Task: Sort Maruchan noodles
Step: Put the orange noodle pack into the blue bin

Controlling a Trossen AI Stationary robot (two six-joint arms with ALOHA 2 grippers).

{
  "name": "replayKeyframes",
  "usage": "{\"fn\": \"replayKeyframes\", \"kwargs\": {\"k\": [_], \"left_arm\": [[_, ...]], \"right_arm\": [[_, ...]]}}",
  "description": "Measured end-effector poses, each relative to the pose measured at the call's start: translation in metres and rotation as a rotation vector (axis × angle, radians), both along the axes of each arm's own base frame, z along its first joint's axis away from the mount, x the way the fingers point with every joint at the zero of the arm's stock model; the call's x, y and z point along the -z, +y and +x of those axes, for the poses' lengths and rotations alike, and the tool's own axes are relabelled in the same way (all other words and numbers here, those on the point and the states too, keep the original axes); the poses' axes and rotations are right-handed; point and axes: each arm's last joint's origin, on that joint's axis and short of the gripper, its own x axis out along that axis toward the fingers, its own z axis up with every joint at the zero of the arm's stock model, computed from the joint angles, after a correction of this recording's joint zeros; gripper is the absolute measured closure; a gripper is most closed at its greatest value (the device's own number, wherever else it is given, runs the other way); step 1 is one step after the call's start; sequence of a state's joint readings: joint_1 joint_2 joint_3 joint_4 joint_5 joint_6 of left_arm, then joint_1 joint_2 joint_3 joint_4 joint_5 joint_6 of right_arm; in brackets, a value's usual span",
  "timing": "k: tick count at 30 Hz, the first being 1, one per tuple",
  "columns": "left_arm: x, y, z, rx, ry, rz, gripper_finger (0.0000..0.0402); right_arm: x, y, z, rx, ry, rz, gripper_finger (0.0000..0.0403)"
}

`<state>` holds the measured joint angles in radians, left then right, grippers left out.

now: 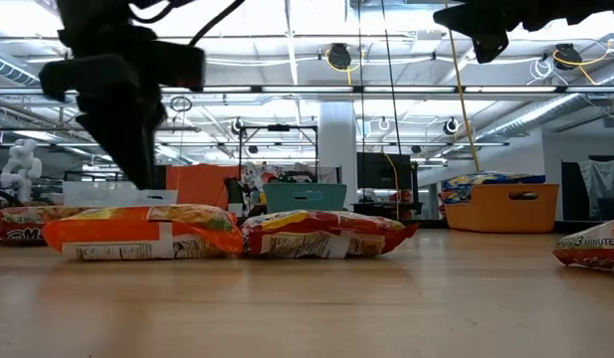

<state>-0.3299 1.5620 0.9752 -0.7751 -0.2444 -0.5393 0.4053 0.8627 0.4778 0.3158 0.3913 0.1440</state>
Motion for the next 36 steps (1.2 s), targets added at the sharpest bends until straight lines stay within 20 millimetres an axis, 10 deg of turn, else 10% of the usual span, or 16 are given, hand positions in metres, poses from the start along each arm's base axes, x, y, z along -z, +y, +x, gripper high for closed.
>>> {"fn": "replayKeyframes", "kwargs": {"k": [18,36], "left_arm": [[0.04,-0.006,-0.037,-0.009,0.131,0.055,0.0216],[0.056,-0.002,-0.024,0.19,-0.097,0.187,0.0199]], "right_arm": [[0.0,0.0,0.0,0.003,0.0,0.022,0.0243],[0.0,0.0,0.0,-0.004,0.0,-0.029,0.0243]]}}
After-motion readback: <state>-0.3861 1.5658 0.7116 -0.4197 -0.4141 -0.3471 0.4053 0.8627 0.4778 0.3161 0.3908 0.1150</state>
